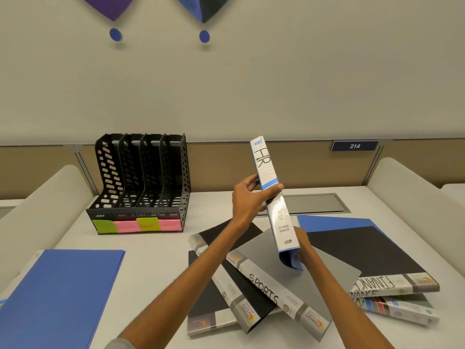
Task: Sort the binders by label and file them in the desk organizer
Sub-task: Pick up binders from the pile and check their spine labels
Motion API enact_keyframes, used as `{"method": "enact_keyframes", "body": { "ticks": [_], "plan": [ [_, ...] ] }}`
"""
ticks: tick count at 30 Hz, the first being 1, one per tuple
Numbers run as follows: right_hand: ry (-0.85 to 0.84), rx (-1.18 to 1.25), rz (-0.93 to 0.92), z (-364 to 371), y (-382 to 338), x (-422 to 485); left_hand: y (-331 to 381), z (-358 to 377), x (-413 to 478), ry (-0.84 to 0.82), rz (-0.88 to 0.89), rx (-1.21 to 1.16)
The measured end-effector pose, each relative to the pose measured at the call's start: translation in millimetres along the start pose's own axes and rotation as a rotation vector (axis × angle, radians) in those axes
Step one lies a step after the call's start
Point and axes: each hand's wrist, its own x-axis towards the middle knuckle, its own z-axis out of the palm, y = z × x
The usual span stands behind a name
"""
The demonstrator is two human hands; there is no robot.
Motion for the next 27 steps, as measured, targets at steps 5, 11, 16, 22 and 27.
{"method": "enact_keyframes", "body": {
  "ticks": [5,11,16,22,27],
  "plan": [
    [0.126,0.018,-0.060,0,14,18,-16,-55,-4,0.083,-0.185,-0.115],
    [0.150,0.090,-0.135,37,27,19,-42,-130,-20,0.225,-0.377,-0.142],
    [0.118,0.032,-0.123,101,34,4,-54,-199,-42,0.354,-0.359,-0.056],
    [0.061,0.033,-0.141,194,44,-32,-55,-285,-76,0.516,-0.316,0.000],
    [0.013,0.074,-0.115,270,63,-75,-56,-360,-108,0.653,-0.260,0.093]
  ]
}}
